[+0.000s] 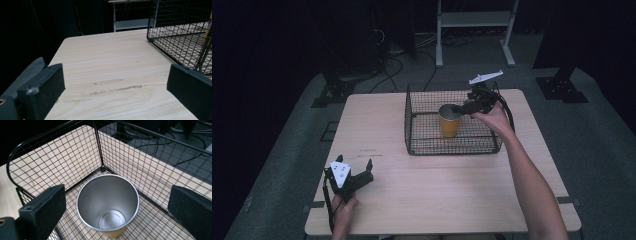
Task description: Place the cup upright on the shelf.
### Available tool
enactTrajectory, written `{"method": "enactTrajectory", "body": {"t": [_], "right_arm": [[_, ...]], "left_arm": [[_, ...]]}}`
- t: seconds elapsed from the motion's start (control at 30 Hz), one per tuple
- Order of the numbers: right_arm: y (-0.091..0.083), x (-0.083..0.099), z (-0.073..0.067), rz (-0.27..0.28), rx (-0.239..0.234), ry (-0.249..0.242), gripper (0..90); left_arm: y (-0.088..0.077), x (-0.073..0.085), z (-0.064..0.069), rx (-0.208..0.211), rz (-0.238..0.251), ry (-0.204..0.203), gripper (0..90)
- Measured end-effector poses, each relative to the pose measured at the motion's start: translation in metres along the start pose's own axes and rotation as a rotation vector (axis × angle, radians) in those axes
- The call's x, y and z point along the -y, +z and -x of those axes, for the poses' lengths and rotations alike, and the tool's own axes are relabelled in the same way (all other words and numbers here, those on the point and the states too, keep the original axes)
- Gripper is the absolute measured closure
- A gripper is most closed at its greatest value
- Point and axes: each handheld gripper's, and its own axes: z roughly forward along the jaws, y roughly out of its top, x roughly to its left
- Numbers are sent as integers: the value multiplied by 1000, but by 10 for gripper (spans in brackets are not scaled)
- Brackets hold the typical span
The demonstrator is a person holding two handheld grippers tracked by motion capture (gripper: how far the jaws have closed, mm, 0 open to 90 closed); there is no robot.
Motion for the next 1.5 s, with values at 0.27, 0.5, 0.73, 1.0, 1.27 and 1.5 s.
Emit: {"method": "enactTrajectory", "body": {"t": [0.27, 0.5, 0.73, 1.0, 1.27, 1.5], "right_arm": [[-22, 3, -4, 33, -5, 1, 13], [-34, 14, -6, 43, -28, 12, 14], [-43, 27, -5, 46, -25, 18, 14], [-53, 39, -12, 40, -47, -2, 14], [-63, 48, -18, 51, -64, -14, 14], [-67, 59, -28, 35, -78, -46, 14]], "left_arm": [[0, 0, 0, 0, 0, 1, 8], [0, 0, 0, 0, 0, 1, 8], [0, 0, 1, 0, 0, 3, 8], [0, 0, 1, 0, -2, 7, 8], [0, 0, 1, 1, -2, 8, 8], [0, 0, 1, 1, -2, 8, 8]]}}
